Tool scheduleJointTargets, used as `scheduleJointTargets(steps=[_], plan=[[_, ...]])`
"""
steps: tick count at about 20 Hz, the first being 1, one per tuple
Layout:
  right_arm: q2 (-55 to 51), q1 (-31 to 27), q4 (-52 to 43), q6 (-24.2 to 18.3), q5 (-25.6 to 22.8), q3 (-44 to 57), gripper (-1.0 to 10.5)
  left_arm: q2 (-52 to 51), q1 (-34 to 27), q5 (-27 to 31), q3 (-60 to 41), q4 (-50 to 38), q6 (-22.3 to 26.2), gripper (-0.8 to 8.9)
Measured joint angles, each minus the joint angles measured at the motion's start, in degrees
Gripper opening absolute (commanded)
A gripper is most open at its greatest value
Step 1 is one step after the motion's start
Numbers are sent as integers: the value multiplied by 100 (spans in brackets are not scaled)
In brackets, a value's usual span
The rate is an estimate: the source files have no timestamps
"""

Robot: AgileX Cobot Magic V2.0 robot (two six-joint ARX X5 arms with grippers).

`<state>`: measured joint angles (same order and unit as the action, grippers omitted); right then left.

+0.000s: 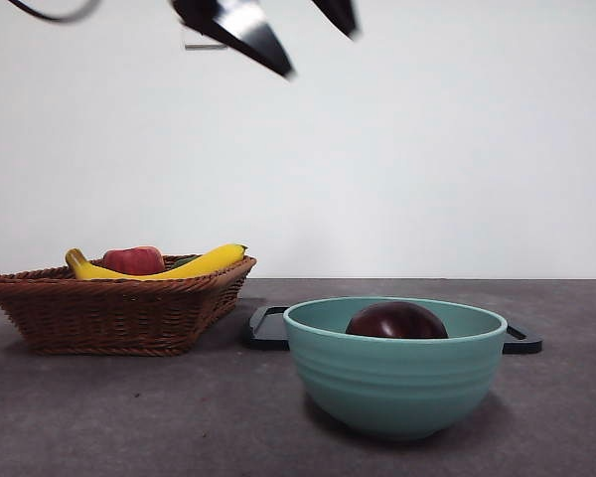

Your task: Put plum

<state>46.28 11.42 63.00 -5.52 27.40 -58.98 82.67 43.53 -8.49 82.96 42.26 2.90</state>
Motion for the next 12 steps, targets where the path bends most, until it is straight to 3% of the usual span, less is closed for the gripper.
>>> scheduleJointTargets(steps=[5,12], plan=[[0,0,0,-2,0,0,393,-758,-807,-50,-105,505,-74,382],[0,0,0,0,0,0,393,-2153,-1187,-695,-1875,219,-212,380]])
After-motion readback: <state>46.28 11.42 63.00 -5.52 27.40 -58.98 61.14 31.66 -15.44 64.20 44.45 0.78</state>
